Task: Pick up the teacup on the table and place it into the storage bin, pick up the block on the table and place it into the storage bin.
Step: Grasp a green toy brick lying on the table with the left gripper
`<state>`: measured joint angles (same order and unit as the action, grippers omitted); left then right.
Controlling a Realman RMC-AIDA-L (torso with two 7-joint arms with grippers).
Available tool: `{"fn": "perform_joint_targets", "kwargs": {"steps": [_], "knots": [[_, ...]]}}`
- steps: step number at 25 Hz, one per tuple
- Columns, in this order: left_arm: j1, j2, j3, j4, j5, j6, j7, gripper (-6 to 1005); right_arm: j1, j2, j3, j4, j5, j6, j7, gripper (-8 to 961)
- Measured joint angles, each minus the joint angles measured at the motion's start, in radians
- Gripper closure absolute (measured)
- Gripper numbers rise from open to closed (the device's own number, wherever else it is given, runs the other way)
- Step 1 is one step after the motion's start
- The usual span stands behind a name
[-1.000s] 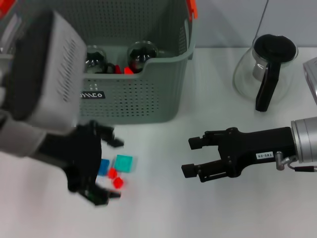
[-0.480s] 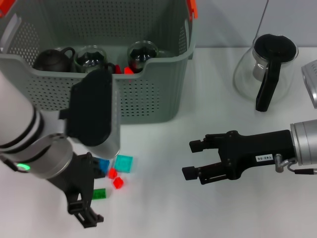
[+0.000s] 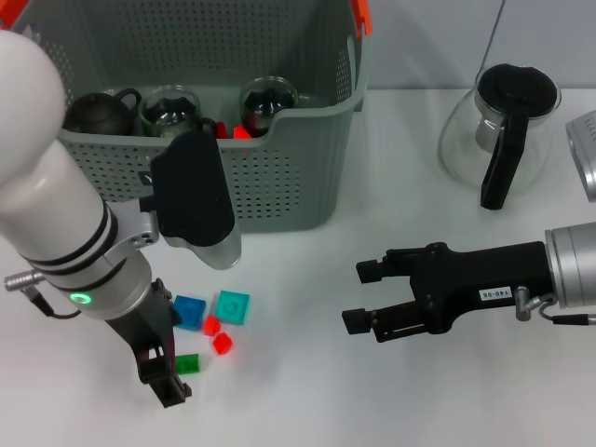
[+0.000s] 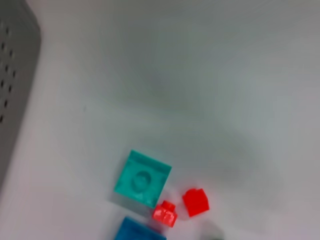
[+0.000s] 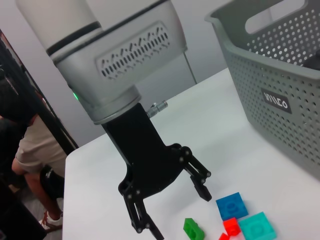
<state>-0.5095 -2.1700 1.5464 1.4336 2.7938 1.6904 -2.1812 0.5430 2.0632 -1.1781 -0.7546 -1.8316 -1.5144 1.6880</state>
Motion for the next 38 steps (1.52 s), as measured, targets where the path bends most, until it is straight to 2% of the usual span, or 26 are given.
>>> {"fn": "perform_joint_targets", "kwargs": {"steps": [17,33,38], "knots": [[-0.056,-0.004,0.002,-0.159,-0.013,-0.037,-0.041,110,0.003,0.000,-0.007,0.002,0.000,0.014,-0.001,57],[-0.067,-0.001,-0.004,-0.190,-0.008,-0.085,-0.054,438,0.017,0.012,-0.009,0.003,-0.068,0.008,-0.004,56],[-0.067,-0.001,-0.003,-0.194,-0.011,-0.092,-0.053,433,0.018,0.012,-0.009,0.003,-0.074,0.004,-0.004,56]]}}
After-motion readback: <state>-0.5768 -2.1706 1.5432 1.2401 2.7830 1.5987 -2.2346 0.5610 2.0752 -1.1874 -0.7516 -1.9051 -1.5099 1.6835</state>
